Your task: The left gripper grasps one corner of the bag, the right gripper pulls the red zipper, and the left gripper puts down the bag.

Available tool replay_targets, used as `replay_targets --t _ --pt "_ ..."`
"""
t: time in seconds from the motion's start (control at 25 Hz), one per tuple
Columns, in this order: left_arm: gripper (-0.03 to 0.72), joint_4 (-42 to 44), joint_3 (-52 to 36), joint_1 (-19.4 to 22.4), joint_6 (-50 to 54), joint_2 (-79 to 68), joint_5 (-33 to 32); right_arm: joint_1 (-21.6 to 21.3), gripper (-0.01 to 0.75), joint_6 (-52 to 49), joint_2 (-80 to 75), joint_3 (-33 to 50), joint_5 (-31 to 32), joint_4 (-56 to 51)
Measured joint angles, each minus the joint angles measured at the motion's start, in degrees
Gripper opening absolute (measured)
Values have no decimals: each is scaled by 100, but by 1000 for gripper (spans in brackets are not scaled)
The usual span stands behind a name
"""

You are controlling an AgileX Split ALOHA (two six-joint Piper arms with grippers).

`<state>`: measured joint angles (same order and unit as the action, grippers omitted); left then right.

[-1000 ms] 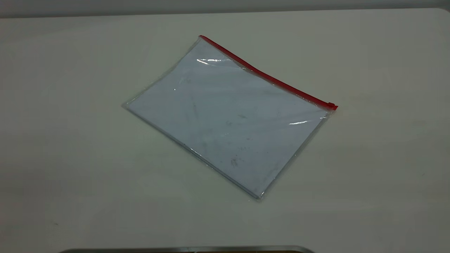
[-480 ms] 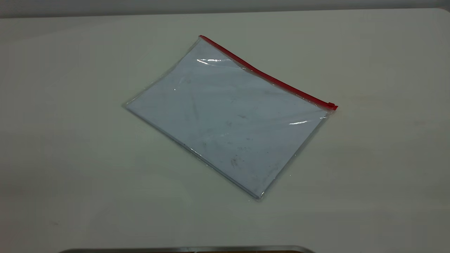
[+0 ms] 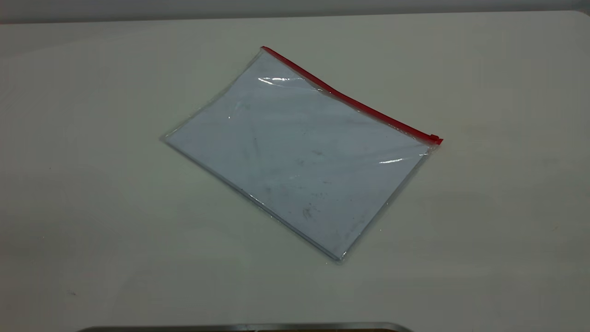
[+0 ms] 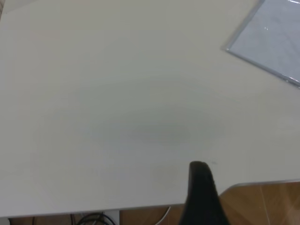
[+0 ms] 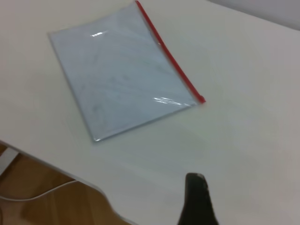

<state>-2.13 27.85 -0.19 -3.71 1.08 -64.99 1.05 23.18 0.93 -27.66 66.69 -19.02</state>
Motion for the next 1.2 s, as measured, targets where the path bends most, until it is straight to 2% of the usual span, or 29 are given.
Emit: replay_targets --t 0.44,1.2 --pt "588 0 0 0 0 0 0 131 578 -1697 0 0 -152 1515" --pt "588 5 0 0 0 0 0 182 578 -1719 0 6 -169 1580"
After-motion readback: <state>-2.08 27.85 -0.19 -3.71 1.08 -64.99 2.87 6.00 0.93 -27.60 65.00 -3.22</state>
